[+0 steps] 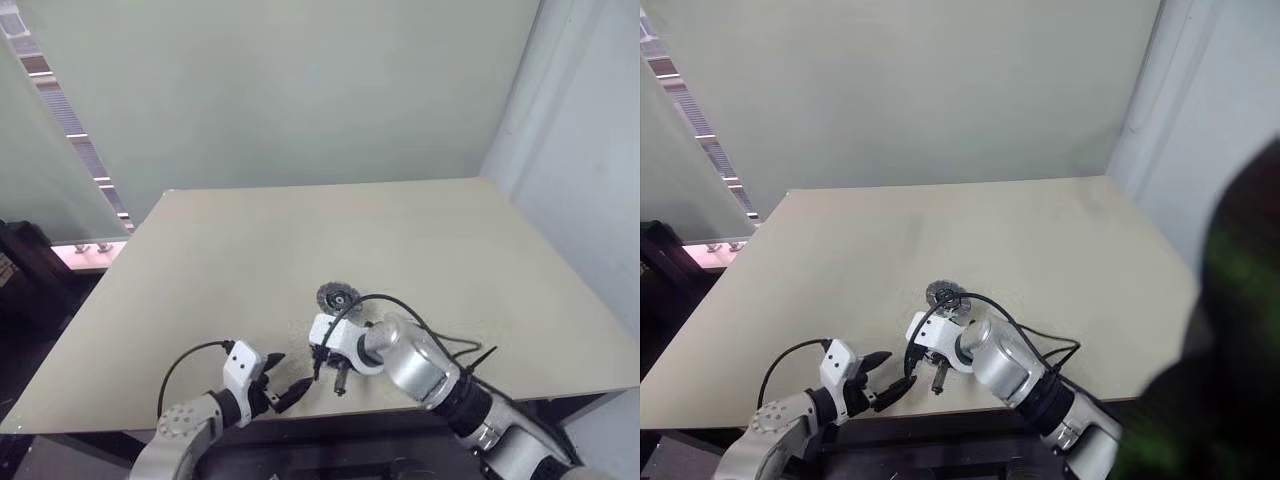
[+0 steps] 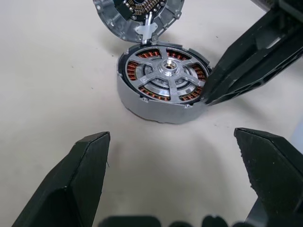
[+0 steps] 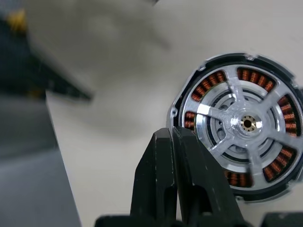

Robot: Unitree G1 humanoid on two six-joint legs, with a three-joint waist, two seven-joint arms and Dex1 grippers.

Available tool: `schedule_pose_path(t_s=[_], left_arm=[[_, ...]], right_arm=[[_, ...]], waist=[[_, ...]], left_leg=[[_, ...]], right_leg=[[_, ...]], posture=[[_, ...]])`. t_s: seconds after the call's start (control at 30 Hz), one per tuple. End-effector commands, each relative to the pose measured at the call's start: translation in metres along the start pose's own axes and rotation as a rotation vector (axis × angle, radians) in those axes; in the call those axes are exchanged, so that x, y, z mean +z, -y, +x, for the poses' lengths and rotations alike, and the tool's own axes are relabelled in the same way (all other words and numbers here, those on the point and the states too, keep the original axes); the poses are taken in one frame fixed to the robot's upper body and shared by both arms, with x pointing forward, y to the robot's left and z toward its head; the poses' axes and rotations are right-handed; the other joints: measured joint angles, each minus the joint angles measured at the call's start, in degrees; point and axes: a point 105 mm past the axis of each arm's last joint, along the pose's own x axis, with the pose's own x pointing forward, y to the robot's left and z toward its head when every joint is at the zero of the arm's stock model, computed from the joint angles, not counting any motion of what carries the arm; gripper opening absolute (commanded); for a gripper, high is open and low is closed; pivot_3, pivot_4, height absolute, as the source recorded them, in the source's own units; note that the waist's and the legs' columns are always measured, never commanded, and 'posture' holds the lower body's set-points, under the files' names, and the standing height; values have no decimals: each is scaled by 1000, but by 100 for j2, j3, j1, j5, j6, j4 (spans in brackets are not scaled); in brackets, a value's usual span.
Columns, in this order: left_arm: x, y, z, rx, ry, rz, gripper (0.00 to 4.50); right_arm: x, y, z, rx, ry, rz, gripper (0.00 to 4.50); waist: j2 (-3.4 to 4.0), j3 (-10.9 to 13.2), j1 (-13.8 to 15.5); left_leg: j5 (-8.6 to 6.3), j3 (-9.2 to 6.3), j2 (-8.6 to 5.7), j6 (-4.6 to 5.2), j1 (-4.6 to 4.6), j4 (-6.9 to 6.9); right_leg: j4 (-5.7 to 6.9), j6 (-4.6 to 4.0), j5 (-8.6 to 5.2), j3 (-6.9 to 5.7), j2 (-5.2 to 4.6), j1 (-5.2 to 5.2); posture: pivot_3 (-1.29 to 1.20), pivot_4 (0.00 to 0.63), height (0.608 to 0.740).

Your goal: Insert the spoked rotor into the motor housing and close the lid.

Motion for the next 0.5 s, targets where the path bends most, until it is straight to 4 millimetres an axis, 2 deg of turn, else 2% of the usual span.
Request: schedule_pose_path(t_s=[0.03, 0.1, 0.23, 0.33, 0.5], left_arm=[[9, -1, 3, 6, 39, 33, 4500], [8, -2, 5, 8, 43, 32, 4500], [8, -2, 5, 7, 45, 34, 4500], [9, -2, 4, 7, 46, 36, 4500], [9, -2, 5, 4, 46, 40, 4500]], right_arm=[[5, 8, -8, -69, 49, 147, 82], [5, 8, -10, -77, 58, 149, 82], [7, 9, -21, -44, 95, -15, 82], [2, 6, -30, 3, 39, -137, 624], [3, 7, -36, 23, -4, -266, 2283]], waist=[[0, 0, 1], [0, 0, 1], [0, 0, -1], [0, 1, -2], [-1, 0, -4]], left_leg=[[0, 0, 0, 0, 1, 2], [0, 1, -1, -1, 0, 6], [0, 4, -5, 0, -3, 9], [0, 7, -5, 0, -3, 8], [0, 3, 8, 0, 1, -2]], right_leg=[[0, 0, 0, -1, 0, 3], [0, 0, 0, 0, 0, 2], [-3, 0, -1, 2, -4, 3], [-5, 0, -1, 1, -5, 2], [-3, 0, -1, -9, 2, -3]], posture=[[0, 0, 740], [0, 0, 740], [0, 0, 740], [0, 0, 740], [0, 0, 740]])
